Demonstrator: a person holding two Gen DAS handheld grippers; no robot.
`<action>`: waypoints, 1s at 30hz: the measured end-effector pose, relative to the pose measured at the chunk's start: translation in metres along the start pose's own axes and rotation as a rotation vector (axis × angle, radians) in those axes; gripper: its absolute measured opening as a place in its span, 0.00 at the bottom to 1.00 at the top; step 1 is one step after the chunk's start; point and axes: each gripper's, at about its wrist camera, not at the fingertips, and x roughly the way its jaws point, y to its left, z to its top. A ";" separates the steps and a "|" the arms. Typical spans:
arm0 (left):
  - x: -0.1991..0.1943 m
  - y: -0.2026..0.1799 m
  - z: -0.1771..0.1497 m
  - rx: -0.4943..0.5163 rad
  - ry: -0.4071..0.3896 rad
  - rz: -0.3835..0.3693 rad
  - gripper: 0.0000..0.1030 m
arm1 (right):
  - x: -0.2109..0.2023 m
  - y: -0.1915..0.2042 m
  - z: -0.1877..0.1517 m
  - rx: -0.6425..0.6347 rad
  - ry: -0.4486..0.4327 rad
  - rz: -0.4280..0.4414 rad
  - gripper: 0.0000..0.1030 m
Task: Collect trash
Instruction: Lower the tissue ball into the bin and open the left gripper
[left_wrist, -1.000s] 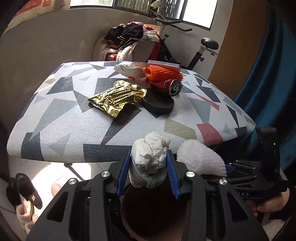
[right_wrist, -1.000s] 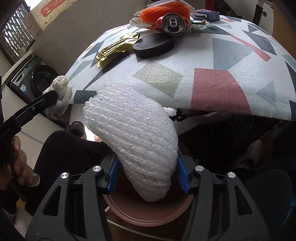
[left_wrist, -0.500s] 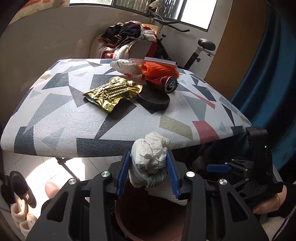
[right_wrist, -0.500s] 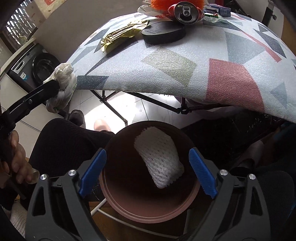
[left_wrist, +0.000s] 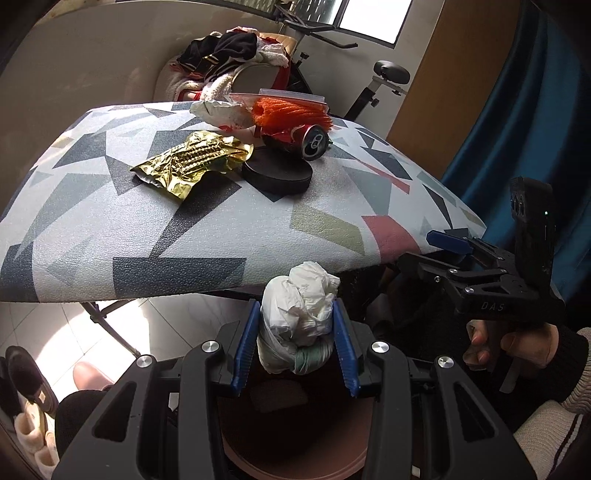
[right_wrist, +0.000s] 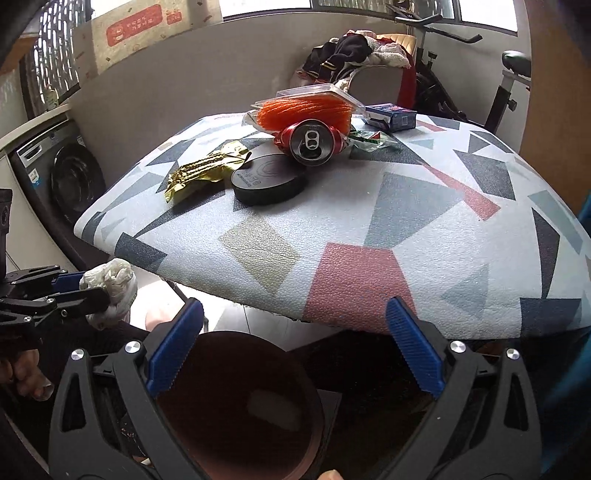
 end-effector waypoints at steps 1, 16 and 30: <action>0.003 -0.003 0.000 0.014 0.012 0.002 0.38 | -0.001 -0.002 -0.001 0.010 -0.007 -0.012 0.94; 0.021 -0.020 -0.004 0.084 0.074 -0.015 0.51 | -0.003 -0.008 -0.004 0.063 -0.039 -0.029 0.94; -0.002 0.012 0.004 -0.082 -0.055 0.120 0.88 | 0.001 -0.004 -0.005 0.047 -0.026 -0.034 0.94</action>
